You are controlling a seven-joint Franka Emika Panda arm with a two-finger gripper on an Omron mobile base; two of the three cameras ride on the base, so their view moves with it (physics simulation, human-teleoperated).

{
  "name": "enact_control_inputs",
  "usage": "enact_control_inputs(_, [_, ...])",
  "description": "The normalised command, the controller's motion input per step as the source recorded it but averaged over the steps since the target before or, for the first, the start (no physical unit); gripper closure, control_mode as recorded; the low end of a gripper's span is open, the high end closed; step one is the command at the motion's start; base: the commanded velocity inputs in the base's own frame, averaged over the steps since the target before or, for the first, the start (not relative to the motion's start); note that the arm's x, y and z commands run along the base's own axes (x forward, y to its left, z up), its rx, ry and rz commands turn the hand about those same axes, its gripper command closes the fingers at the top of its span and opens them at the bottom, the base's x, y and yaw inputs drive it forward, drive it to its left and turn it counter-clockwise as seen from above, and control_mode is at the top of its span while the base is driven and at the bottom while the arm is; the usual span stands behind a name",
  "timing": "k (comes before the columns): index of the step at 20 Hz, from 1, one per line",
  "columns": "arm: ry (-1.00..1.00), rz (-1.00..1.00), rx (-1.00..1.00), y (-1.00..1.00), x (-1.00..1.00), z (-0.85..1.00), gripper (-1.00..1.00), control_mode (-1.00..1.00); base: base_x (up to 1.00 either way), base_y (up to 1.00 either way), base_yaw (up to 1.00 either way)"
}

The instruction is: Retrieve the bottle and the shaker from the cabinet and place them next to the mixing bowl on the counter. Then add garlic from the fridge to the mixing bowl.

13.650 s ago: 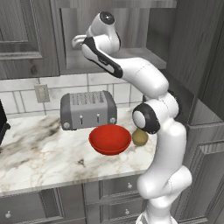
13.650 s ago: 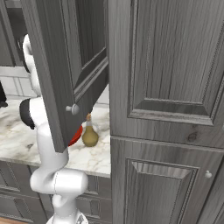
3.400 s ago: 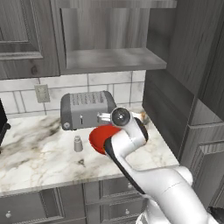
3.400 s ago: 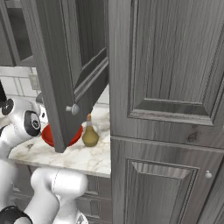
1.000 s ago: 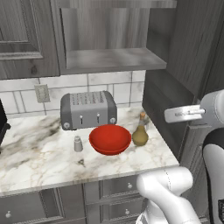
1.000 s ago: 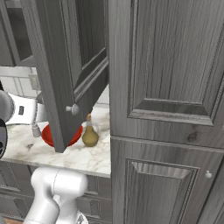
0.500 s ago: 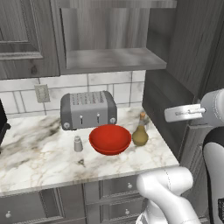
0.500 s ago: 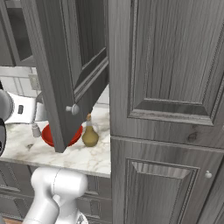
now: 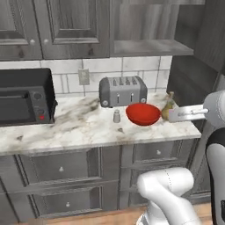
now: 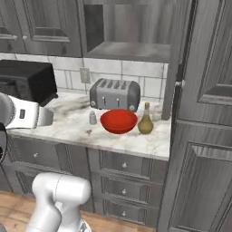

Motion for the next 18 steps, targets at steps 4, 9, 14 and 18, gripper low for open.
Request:
enact_control_inputs(4, [0.0,0.0,0.0,0.0,0.0,0.0,-1.0,1.0,0.0,0.99,0.69])
enact_control_inputs(9, [0.0,0.0,0.0,0.0,0.0,0.0,-1.0,1.0,0.25,0.29,0.9])
enact_control_inputs(14, [0.0,0.0,0.0,0.0,0.0,0.0,-1.0,1.0,0.32,0.0,0.99])
enact_control_inputs(18, [0.0,0.0,0.0,0.0,0.0,0.0,-1.0,1.0,0.43,0.0,0.93])
